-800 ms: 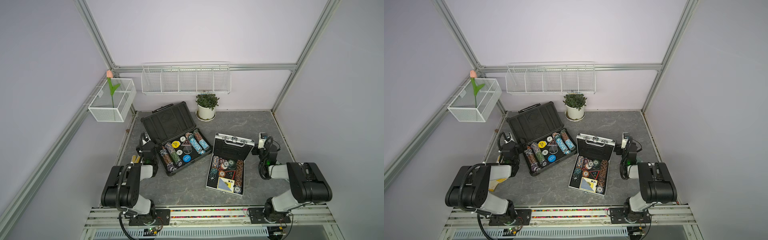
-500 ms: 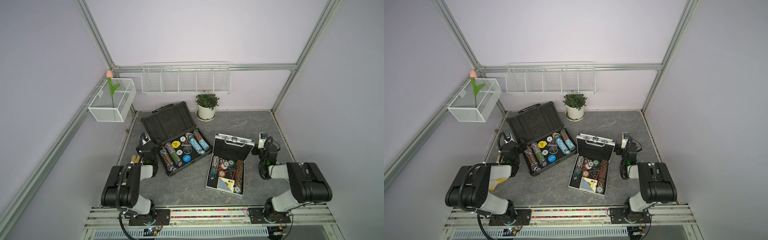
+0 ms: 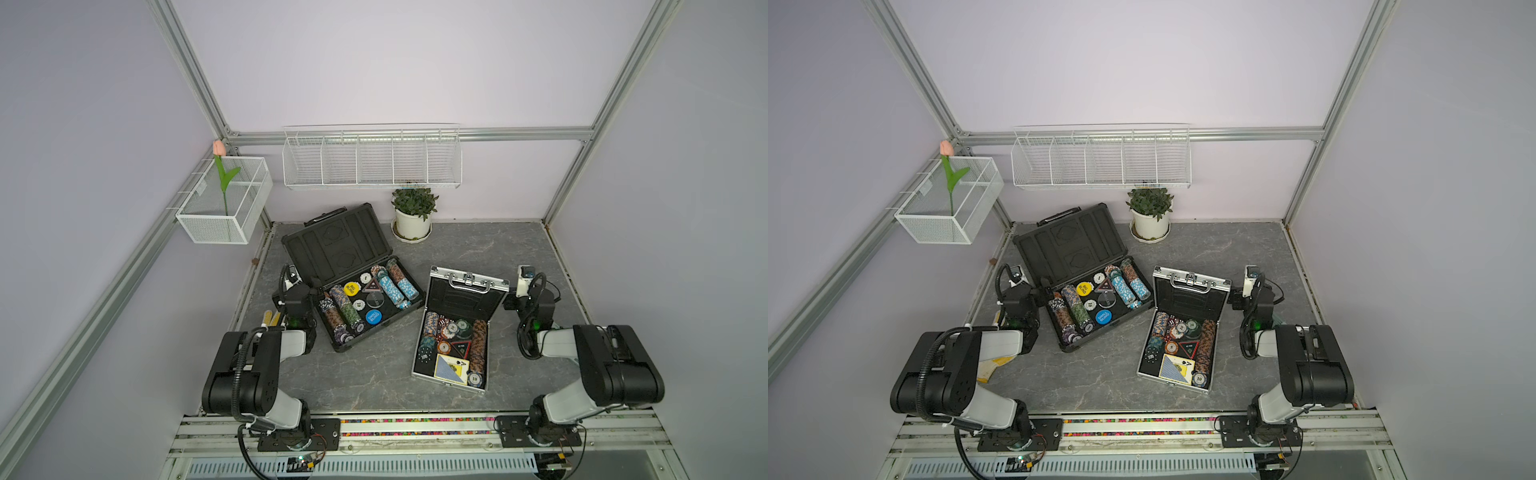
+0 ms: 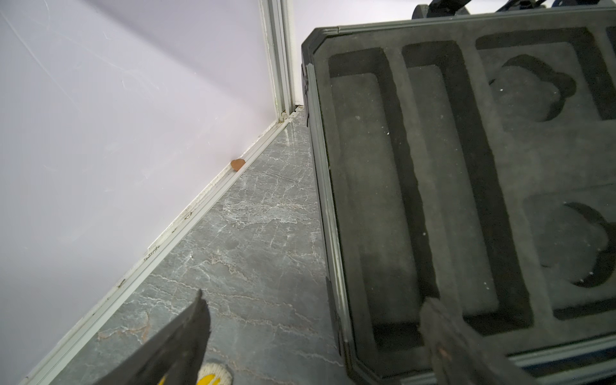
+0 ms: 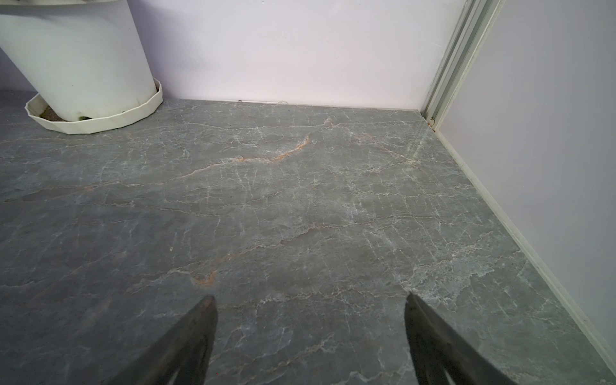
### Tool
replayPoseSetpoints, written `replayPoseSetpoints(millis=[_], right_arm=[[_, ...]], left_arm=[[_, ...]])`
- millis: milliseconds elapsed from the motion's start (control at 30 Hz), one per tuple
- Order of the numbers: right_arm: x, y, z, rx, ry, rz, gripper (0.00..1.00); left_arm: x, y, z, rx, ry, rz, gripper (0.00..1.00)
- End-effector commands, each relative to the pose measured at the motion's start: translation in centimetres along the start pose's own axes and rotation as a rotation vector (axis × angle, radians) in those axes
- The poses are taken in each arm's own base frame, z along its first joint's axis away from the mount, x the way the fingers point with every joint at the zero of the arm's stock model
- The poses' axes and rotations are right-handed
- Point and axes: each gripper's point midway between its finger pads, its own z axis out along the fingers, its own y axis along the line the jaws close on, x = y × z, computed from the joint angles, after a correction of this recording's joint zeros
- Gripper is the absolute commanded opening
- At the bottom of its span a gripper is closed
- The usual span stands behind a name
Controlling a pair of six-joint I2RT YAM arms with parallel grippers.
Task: Close the poker set cases
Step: Move the poker set case to the center of the board.
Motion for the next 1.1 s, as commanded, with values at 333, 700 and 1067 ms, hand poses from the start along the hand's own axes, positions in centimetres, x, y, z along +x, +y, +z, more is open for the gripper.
replayPoseSetpoints(millis=[333,700,1067], right_arm=[[0.4,0.3,0.0,-0.016,0.011,-0.003,0.89],[0.0,0.2,-0.4,-0.012,-0.002,-0.003,0.89],[-5.1,1.0,-4.7,-0.028,-0.07,-0.002,0.89]], left_arm=[[-0.5,-0.4,0.0,0.014,-0.013,0.001,1.0],[-1.5,-0.5,-0.1,0.019,-0.029,0.011,1.0],[-4.2,-3.2,-0.8,0.075,0.252,-0.007,1.0]])
